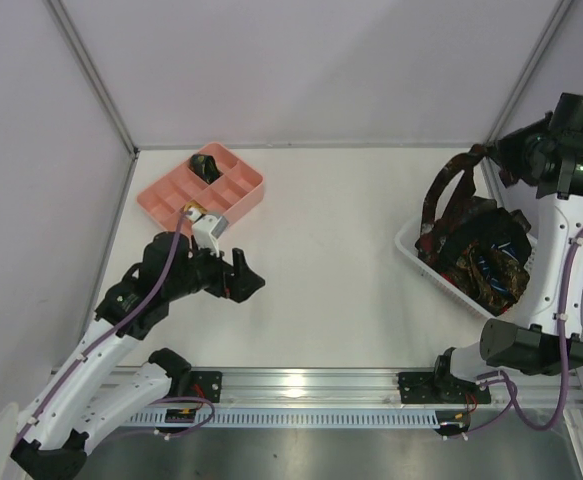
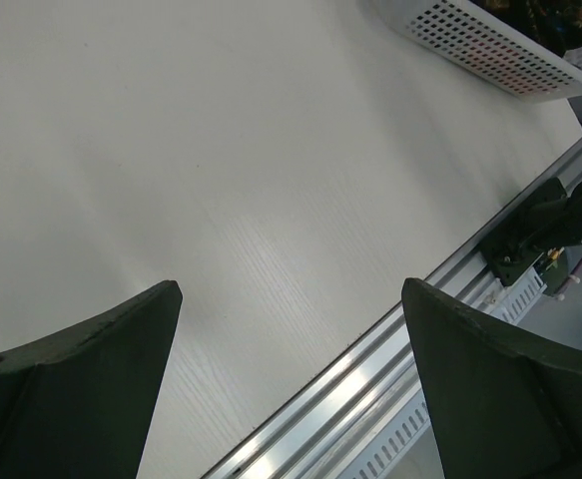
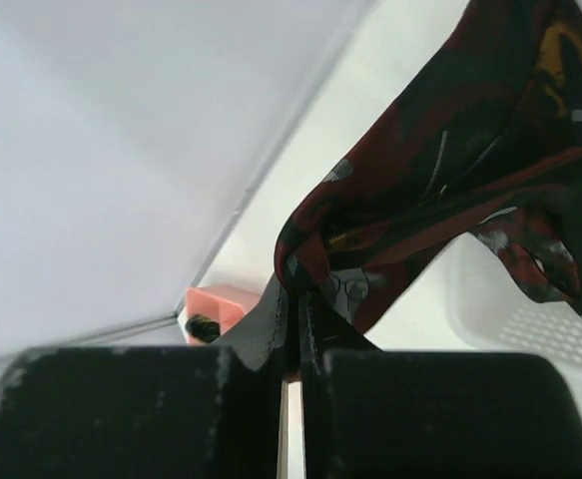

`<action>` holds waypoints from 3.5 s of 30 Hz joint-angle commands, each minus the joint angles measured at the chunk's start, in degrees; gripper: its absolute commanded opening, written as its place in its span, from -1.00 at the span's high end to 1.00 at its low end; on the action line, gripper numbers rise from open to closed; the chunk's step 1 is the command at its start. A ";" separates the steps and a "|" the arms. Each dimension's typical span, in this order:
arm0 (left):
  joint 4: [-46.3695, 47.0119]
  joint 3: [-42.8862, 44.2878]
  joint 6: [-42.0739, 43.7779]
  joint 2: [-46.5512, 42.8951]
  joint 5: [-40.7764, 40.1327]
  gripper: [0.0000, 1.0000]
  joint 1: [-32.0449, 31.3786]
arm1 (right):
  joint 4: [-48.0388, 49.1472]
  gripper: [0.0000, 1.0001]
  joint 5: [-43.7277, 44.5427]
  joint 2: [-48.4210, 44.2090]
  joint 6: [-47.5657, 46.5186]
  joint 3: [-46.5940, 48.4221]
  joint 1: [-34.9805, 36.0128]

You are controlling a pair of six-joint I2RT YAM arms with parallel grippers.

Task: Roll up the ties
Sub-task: Move the tie to the center of the board

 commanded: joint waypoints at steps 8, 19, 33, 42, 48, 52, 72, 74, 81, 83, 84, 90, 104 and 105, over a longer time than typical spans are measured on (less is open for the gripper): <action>5.49 11.88 -1.36 1.77 3.35 -1.00 -0.40 | 0.48 1.00 -4.74 3.13 -8.60 21.02 14.89; 39.41 11.10 -4.53 6.32 22.25 -1.00 -0.84 | -1.19 1.00 -11.85 -1.69 -11.59 16.92 29.39; 50.85 15.06 7.16 16.71 19.19 -1.00 -7.25 | -1.10 1.00 -19.87 -6.45 -7.20 12.06 36.60; 48.65 16.99 13.30 21.37 3.93 -1.00 -20.07 | -6.45 1.00 -9.42 -7.77 -2.90 11.62 40.47; 45.58 20.41 18.23 24.70 -25.27 -1.00 -32.64 | -12.08 1.00 -0.89 -8.12 1.06 11.71 40.56; 44.88 23.66 17.88 27.34 -36.87 -1.00 -37.40 | -15.07 1.00 6.13 -8.03 3.61 12.41 40.65; 56.56 27.71 29.05 40.52 -43.21 -0.99 -44.52 | -18.50 1.00 14.41 -5.40 12.93 15.31 41.61; 57.62 29.02 30.10 43.07 -46.27 -1.00 -45.22 | -19.03 1.00 15.03 -5.40 13.11 15.58 41.53; 59.38 36.14 31.51 49.75 -53.22 -1.00 -47.68 | -19.38 1.00 14.94 -5.13 12.93 16.11 41.70; 57.81 38.25 29.76 52.11 -55.43 -1.00 -47.77 | -19.47 1.00 15.03 -5.31 12.93 16.19 41.79; 56.67 40.00 29.49 53.00 -58.31 -1.00 -47.77 | -19.38 1.00 15.11 -5.40 13.02 16.46 41.88; 54.99 42.83 28.09 57.05 -64.39 -1.00 -47.69 | -19.73 1.00 14.85 -5.31 13.02 17.51 41.88; 50.86 18.32 0.67 38.17 -12.37 0.96 -35.85 | -14.56 1.00 21.35 -6.89 3.45 15.33 41.96; 47.64 17.35 -2.47 37.55 -9.67 0.99 -34.60 | -12.46 1.00 21.44 -6.98 0.83 12.97 41.96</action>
